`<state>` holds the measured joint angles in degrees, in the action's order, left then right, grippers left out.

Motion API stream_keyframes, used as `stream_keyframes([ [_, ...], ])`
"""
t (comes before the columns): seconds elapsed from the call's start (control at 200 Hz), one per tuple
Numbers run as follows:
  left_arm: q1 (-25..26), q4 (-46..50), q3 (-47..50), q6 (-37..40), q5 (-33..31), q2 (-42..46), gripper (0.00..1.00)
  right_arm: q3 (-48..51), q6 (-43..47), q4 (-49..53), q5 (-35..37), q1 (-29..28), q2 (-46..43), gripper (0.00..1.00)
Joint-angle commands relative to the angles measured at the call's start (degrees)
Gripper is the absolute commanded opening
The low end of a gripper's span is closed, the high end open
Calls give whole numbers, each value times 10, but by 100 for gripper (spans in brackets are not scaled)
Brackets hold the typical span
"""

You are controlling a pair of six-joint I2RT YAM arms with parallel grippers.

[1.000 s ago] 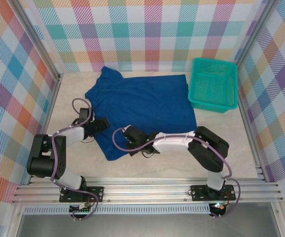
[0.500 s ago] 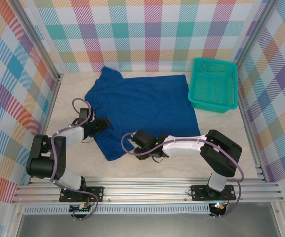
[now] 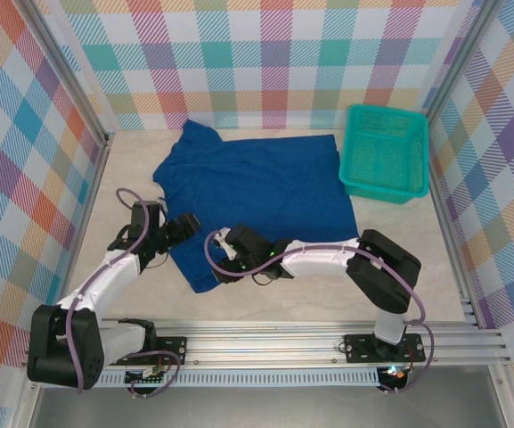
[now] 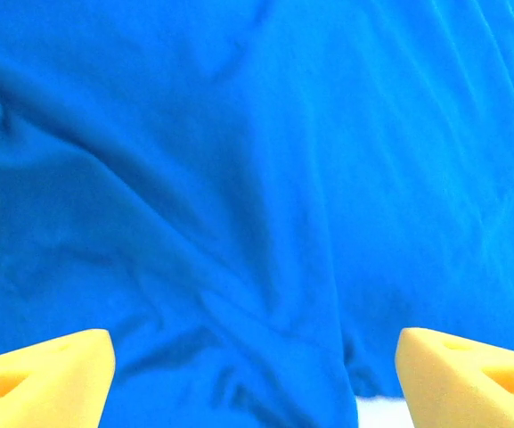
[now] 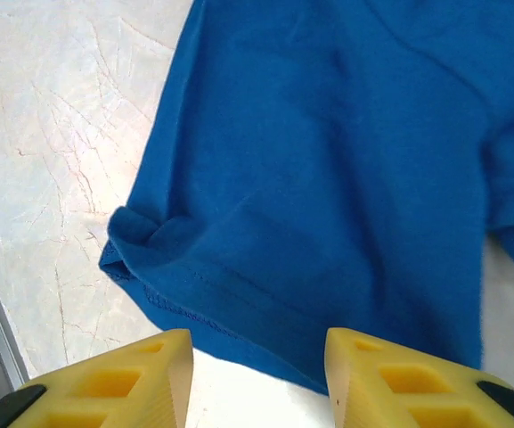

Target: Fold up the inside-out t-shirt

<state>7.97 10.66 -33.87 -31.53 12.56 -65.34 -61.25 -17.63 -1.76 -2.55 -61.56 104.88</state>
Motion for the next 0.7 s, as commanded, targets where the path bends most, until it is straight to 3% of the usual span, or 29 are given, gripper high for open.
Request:
stream_keyframes([
  [0.0,13,23,28,-18,48,-7,82,-16,-9,-37,-54,4,29,42],
  [0.21,17,-67,31,-40,86,-90,80,5,-12,-17,-65,10,54,34],
  [0.495,8,-27,32,3,-34,-140,79,74,-2,19,-94,10,-17,24],
  [0.695,6,-6,41,9,-37,-108,79,48,39,-16,-127,0,-50,28],
])
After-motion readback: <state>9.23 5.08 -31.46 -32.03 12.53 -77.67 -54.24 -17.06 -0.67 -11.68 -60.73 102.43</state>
